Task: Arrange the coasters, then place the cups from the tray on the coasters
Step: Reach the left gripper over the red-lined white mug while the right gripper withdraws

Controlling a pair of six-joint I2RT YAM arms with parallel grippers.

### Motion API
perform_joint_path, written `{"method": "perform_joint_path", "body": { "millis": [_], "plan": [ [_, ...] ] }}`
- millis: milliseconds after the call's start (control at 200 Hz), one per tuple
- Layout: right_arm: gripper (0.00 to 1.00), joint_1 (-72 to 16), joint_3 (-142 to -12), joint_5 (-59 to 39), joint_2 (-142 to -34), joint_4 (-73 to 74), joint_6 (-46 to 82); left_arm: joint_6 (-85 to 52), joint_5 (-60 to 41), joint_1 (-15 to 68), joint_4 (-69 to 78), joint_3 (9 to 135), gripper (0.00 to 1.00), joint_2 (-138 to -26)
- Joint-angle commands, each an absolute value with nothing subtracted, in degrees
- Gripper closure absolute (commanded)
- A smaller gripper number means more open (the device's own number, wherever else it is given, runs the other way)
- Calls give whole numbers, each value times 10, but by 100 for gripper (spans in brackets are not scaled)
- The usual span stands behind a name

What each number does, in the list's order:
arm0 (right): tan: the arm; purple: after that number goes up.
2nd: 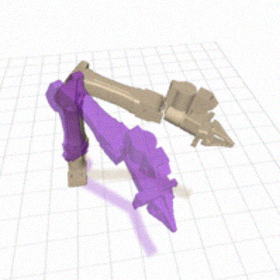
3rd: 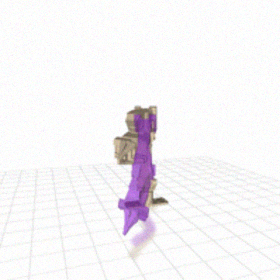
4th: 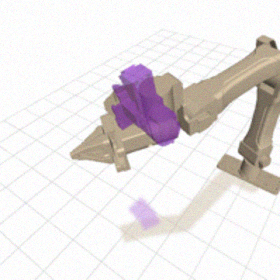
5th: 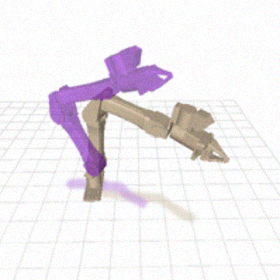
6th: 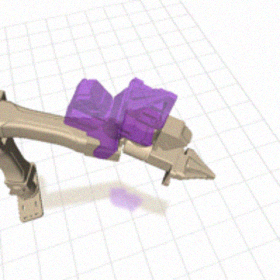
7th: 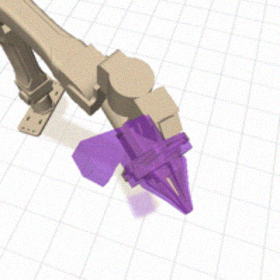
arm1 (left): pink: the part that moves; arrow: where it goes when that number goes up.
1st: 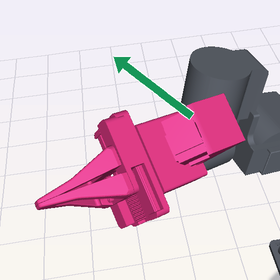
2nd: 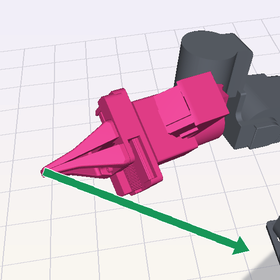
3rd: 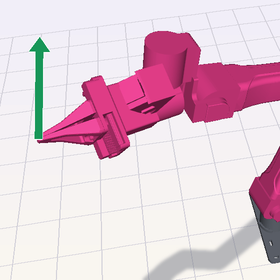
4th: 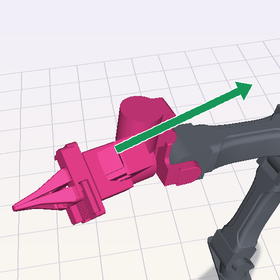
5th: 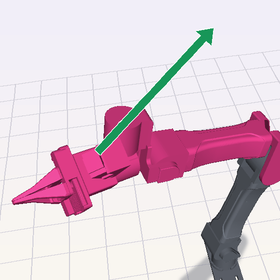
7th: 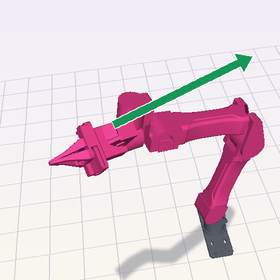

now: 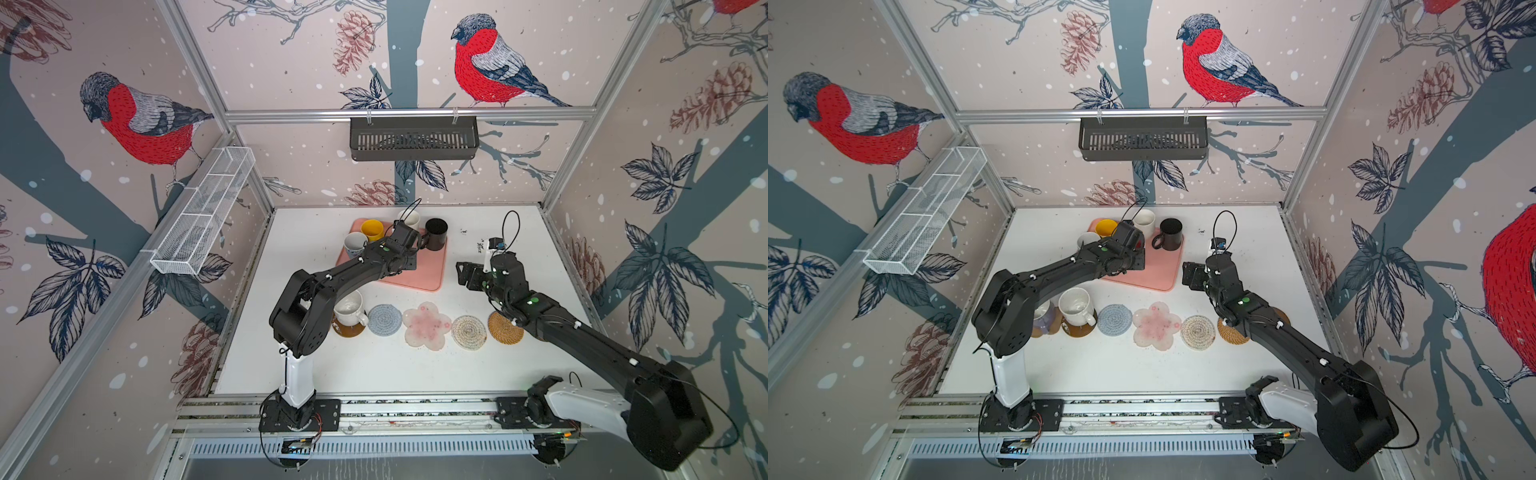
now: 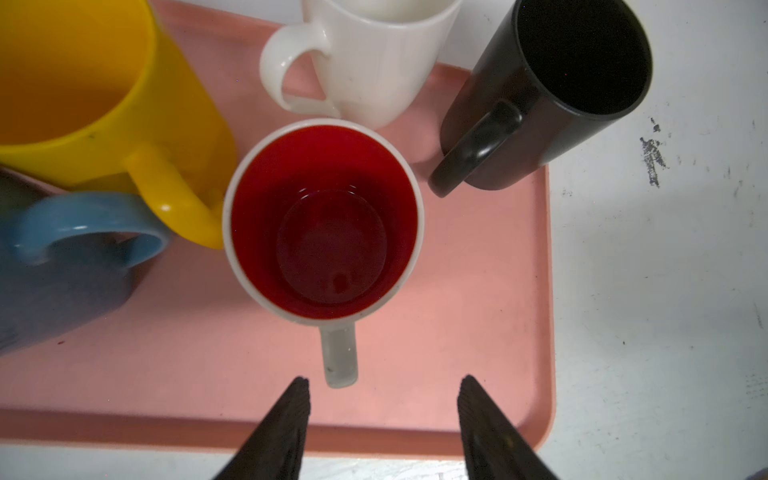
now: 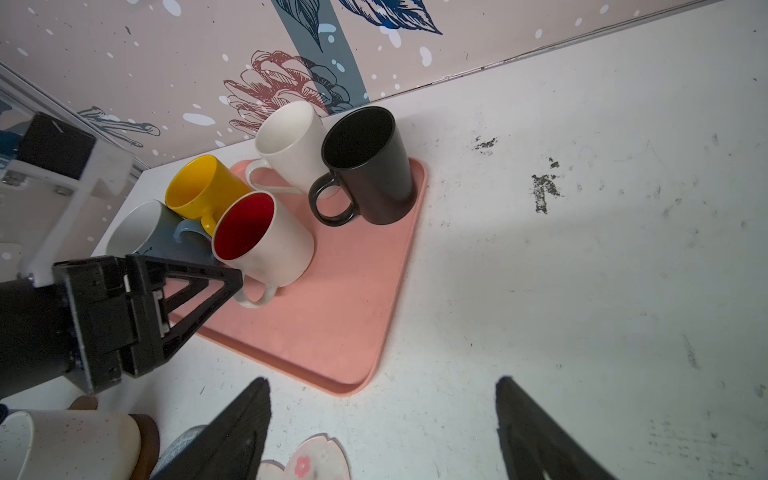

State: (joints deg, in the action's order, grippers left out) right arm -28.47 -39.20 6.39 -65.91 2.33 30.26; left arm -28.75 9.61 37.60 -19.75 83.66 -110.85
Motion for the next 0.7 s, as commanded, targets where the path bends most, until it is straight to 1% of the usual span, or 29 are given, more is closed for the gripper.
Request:
{"method": "perform_joint_path", "body": {
  "millis": [0, 305, 565, 695],
  "plan": [
    [15, -284, -388, 55, -657, 46, 310, -292, 95, 375, -208, 853, 43, -1126],
    [15, -283, -383, 49, -657, 56, 312, -297, 104, 375, -229, 891, 50, -1176],
    [14, -284, -379, 47, -657, 64, 314, -299, 113, 370, -236, 900, 51, -1192],
    [14, -284, -379, 43, -659, 65, 314, -301, 113, 366, -236, 907, 53, -1204]
  ]
}}
